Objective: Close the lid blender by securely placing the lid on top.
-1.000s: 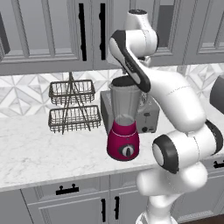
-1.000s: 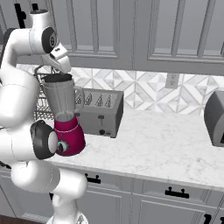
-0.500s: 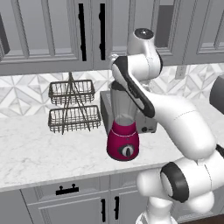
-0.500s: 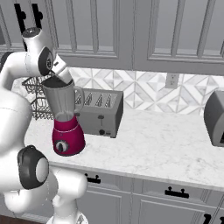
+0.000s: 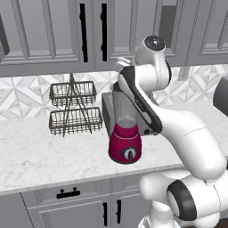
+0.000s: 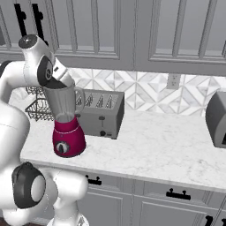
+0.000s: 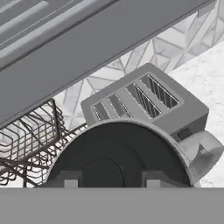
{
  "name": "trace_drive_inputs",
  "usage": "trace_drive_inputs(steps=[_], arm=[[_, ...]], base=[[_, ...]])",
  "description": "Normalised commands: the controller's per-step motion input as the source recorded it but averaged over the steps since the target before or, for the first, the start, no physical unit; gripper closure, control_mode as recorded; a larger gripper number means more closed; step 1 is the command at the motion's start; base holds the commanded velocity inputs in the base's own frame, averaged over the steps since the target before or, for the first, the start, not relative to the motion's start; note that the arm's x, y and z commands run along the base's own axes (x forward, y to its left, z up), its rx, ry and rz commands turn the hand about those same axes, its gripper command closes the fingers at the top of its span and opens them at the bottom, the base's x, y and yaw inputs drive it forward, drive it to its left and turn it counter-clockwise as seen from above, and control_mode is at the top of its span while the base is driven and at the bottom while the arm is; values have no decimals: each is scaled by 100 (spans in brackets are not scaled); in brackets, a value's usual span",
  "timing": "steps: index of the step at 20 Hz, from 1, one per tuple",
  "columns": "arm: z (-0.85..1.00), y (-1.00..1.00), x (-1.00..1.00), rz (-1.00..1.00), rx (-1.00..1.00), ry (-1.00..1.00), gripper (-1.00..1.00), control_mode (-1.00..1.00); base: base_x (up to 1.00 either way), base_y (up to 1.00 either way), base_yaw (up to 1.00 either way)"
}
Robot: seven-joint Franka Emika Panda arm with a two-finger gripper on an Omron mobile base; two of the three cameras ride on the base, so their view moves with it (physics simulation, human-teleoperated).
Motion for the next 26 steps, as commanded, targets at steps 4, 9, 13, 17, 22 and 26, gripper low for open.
trace_drive_inputs(steps=[4, 9, 13, 17, 22, 26], arm=[[30, 2, -75, 0, -8, -9, -100, -100], [9, 33, -100, 0, -5, -10, -100, -100], [0, 57, -100, 0, -3, -7, -100, -100], [-23, 69, -100, 0, 0, 6, -100, -100], [-60, 69, -100, 0, -2, 23, -100, -100], [-62, 29, -58, 0, -2, 22, -100, -100]], base=[[0, 0, 0], [0, 0, 0], [0, 0, 0], [0, 0, 0], [0, 0, 0], [0, 0, 0]])
